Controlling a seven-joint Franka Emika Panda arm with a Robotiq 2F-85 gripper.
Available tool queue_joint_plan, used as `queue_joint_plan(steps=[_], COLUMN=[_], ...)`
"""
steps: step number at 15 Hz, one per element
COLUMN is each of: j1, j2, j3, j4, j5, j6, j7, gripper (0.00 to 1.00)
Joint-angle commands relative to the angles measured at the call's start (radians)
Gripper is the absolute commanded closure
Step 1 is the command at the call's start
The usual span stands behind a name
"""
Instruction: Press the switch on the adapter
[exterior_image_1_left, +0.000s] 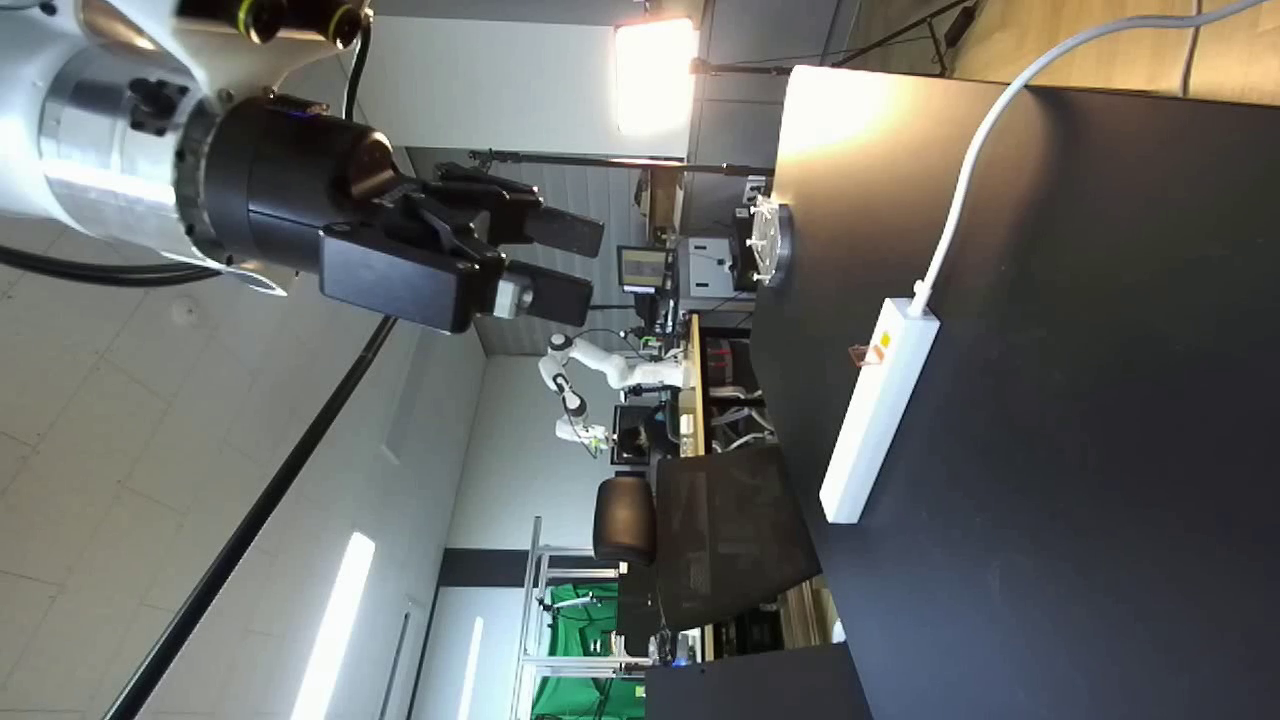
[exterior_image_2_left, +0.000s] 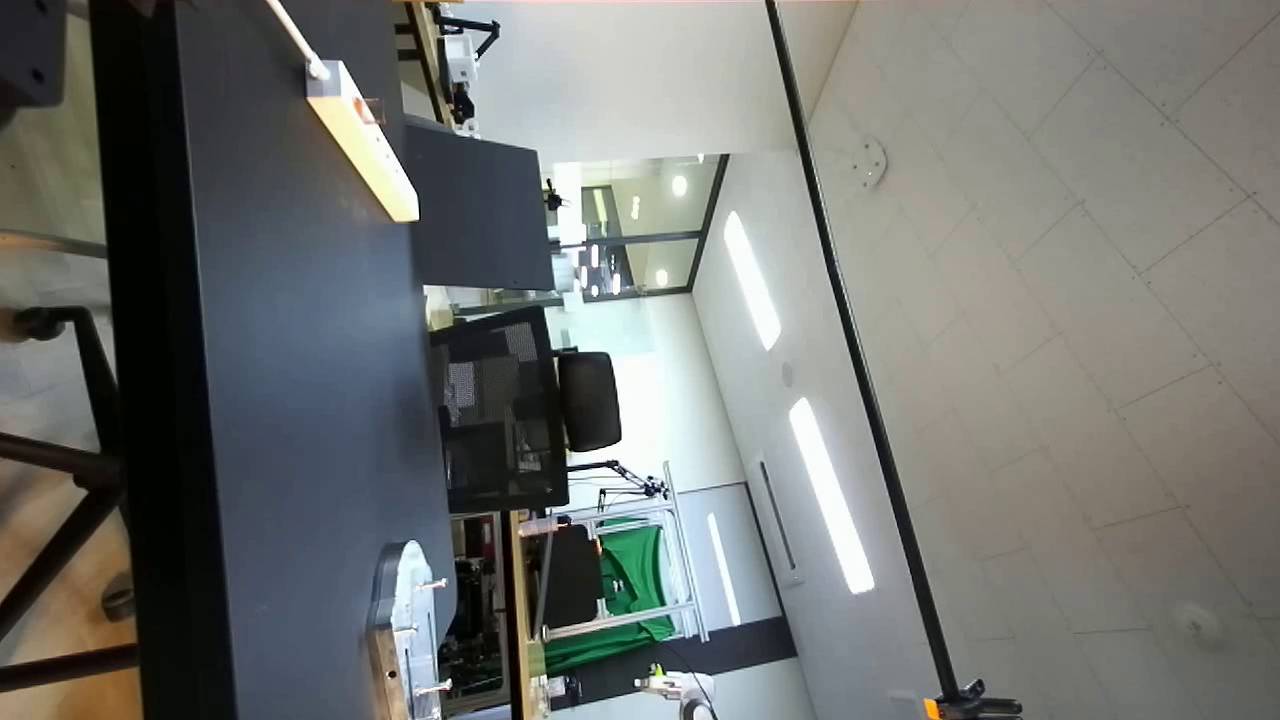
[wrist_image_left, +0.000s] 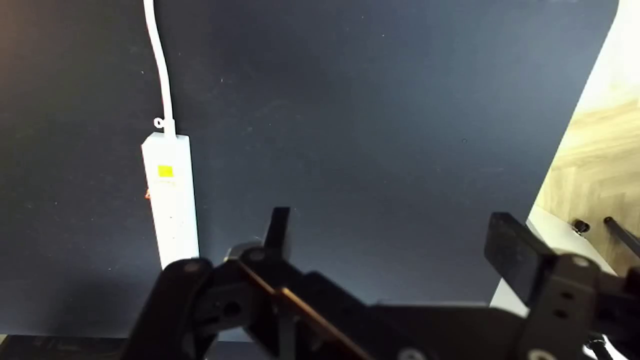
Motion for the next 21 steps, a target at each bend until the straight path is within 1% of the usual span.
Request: queue_joint_plan(steps=[1, 2, 3, 6, 8, 9, 10, 11, 13, 14, 15, 17, 21], j1=[0.018, 0.018, -0.005, -0.067, -0.107, -0.118, -0.132, -0.143, -0.142, -0.134, -0.134, -0.158, -0.225], j2=[0.003, 0.003, 0.018, 0.082, 0.160, 0.219, 0.279, 0.345, 0.474, 0.537, 0.590, 0.693, 0.849], j3=[-0.020, -0.020, -0.032, -0.098, -0.159, -0.202, -0.235, -0.268, -0.333, -0.361, -0.374, -0.371, -0.327], j4=[0.001, 0.001, -0.001, -0.007, 0.004, 0.017, 0.034, 0.057, 0.115, 0.150, 0.184, 0.262, 0.419], j5=[-0.017, -0.017, -0.034, -0.070, -0.088, -0.086, -0.086, -0.082, -0.050, -0.020, 0.005, 0.056, 0.063], j6=[-0.002, -0.002, 0.028, 0.138, 0.230, 0.283, 0.330, 0.369, 0.413, 0.420, 0.419, 0.396, 0.327], j7=[0.012, 0.012, 0.003, -0.047, -0.102, -0.151, -0.193, -0.232, -0.307, -0.346, -0.378, -0.437, -0.469], gripper=[0.00, 0.00, 0.00, 0.00, 0.00, 0.00, 0.25, 0.26, 0.40, 0.49, 0.55, 0.69, 0.96])
